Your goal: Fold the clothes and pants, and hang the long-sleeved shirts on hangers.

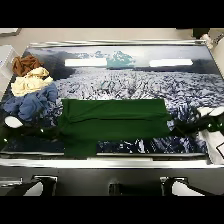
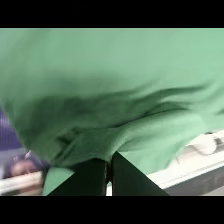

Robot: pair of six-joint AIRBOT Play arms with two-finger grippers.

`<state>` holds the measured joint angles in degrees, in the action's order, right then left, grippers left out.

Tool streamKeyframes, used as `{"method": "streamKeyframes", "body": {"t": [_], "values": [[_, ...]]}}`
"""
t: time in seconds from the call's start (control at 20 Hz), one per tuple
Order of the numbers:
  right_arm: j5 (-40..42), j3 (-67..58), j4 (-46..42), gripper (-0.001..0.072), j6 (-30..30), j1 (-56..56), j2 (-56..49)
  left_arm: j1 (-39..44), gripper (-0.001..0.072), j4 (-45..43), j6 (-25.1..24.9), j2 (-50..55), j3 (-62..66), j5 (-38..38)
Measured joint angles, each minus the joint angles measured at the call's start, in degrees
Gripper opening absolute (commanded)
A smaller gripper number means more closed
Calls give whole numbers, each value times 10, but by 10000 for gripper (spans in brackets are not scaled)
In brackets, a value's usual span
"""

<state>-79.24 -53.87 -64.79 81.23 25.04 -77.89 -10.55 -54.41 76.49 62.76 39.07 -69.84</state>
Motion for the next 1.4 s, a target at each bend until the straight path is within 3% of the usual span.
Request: {"method": "streamKeyframes", "body": {"t": [0.35, 0.6, 0.65, 0.7, 0.75, 0.8, 0.85, 1.15, 1.4], "values": [[93, -175, -31, 38, 74, -91, -83, 11, 29, -7, 6, 139, 230, 10], [150, -229, -25, 44, 119, -126, -167, 26, 30, 4, 15, 271, 351, 13], [157, -233, -18, 80, 124, -128, -180, 28, 34, 4, 15, 290, 361, 13], [163, -236, -11, 142, 128, -130, -189, 30, 83, 6, 15, 307, 369, 13], [165, -238, -6, 284, 130, -131, -196, 31, 243, 8, 15, 321, 375, 13], [166, -242, -3, 526, 133, -130, -200, 31, 423, 9, 15, 331, 380, 12], [162, -249, 1, 718, 132, -125, -202, 30, 502, 12, 15, 337, 386, 10], [68, -280, 8, 720, 91, -55, -217, 4, 501, 18, 15, 316, 428, -48], [40, -285, 85, 717, 51, -53, -259, 30, 501, 34, 15, 258, 435, -65]]}}
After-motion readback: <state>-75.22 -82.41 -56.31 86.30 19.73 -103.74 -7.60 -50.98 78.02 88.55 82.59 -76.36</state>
